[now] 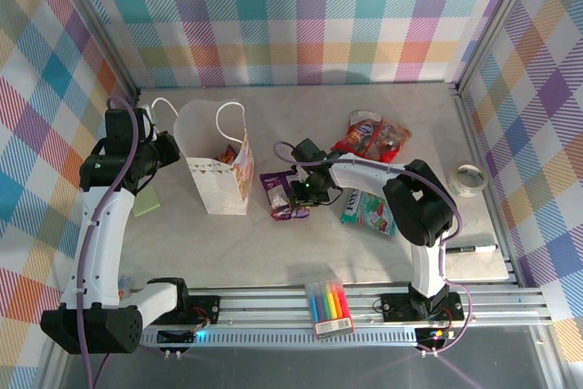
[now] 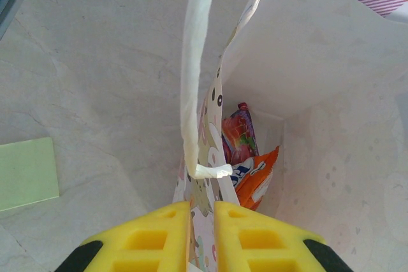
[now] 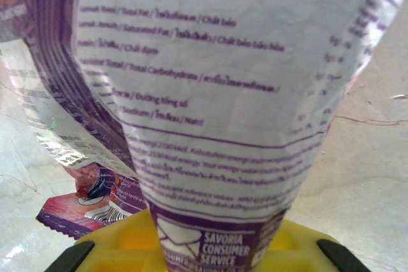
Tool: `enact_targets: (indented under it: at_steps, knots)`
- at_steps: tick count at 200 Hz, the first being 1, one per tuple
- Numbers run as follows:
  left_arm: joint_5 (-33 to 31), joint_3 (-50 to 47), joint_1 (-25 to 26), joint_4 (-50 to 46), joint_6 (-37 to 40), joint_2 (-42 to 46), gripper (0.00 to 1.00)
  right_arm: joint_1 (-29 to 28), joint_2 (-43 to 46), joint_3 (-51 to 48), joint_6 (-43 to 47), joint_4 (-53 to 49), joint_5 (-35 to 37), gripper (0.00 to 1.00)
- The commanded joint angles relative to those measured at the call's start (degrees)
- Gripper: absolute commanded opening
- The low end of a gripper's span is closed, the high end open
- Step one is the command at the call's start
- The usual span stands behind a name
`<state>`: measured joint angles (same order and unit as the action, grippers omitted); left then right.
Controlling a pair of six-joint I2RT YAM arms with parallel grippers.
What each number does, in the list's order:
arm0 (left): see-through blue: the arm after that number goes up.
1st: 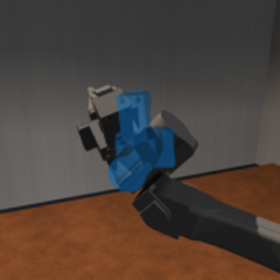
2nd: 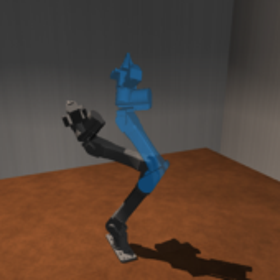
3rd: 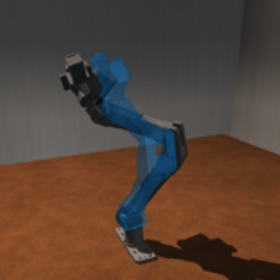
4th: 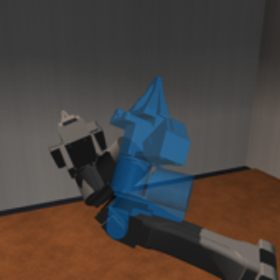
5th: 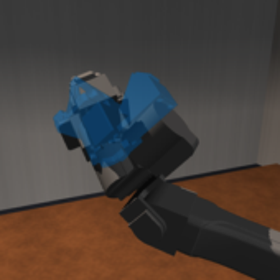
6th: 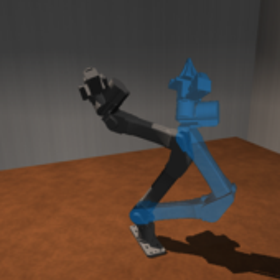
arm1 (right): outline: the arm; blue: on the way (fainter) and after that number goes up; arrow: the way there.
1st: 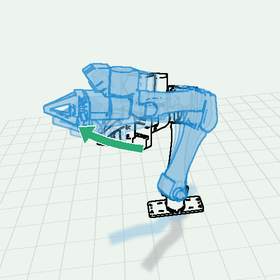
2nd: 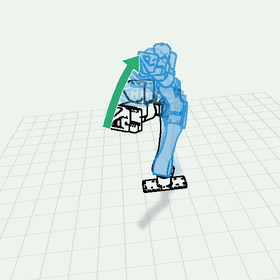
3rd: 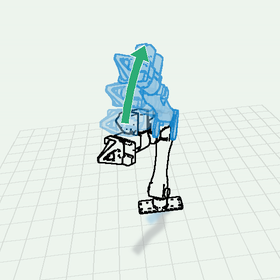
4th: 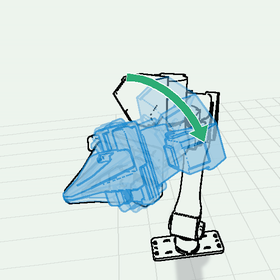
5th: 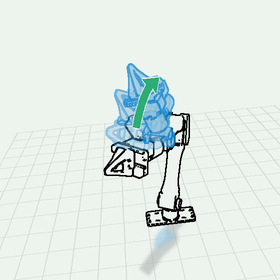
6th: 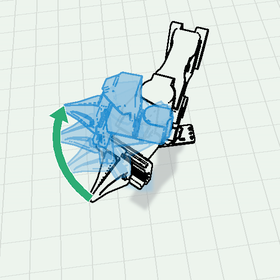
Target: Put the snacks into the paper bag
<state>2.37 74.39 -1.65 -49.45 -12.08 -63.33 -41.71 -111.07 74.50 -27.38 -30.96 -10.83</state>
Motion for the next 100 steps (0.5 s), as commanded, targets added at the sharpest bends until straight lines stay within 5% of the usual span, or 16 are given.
enact_targets:
  at_steps: [1,100]
  knots:
    - [-0.69,-1.01,-0.63,-0.32,1.35,1.26,0.18,-0.03,0.19,0.99,1.29,-3.66,3.36,0.20]
    - [-1.19,0.27,-0.63,-0.75,0.83,0.46,0.18,-0.12,7.14,2.87,4.14,-5.30,7.86,0.11]
